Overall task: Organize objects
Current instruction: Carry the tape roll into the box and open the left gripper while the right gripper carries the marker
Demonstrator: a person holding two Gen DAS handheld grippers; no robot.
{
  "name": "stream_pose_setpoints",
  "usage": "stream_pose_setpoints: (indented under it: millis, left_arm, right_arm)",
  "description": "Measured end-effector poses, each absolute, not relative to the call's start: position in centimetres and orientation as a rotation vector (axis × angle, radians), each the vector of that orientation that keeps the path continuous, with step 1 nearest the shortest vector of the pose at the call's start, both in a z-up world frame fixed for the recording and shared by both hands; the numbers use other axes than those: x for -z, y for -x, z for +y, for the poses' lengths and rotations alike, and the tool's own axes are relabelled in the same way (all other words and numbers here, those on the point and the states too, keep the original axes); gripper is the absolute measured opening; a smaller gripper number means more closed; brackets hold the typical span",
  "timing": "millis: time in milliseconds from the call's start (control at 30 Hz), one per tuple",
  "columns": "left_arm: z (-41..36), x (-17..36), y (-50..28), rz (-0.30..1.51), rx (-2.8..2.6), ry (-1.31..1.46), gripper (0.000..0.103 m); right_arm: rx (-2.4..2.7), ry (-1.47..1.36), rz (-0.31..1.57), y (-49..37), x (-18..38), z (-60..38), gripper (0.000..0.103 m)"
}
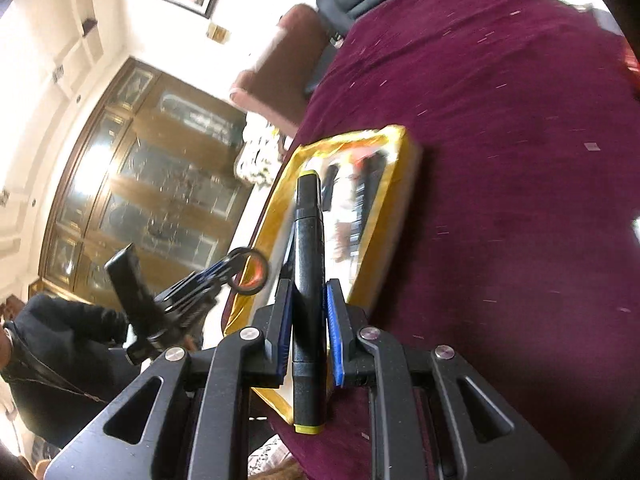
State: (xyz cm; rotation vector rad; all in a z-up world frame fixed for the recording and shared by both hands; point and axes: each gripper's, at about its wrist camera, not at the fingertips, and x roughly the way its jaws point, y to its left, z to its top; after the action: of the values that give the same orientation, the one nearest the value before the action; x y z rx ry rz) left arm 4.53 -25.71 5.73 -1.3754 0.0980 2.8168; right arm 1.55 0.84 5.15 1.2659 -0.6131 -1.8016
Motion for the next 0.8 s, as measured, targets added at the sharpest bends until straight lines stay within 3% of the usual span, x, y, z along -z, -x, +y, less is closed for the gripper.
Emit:
stream_pose_setpoints:
  millis: [233, 467, 800]
  left_arm:
    - [-25.6, -3.8, -3.8, 0.208, -2.805, 1.409, 0.013]
    - [-25.8, -3.5, -3.5, 0.187, -2.8, 1.385, 0.018]
    - [-27.7, -6.3, -4.5, -0.063, -2.768, 1.284, 0.051]
  right_arm:
    - [1.748, -1.368, -0.534, -2.4, -2.8, -5.6, 0.014]
    - [1.749, -1.442, -0.431, -3.0, -1.2, -9.3, 0.014]
    - [1.86, -1.461, -0.194, -4.4, -2.0, -11.7, 0.015]
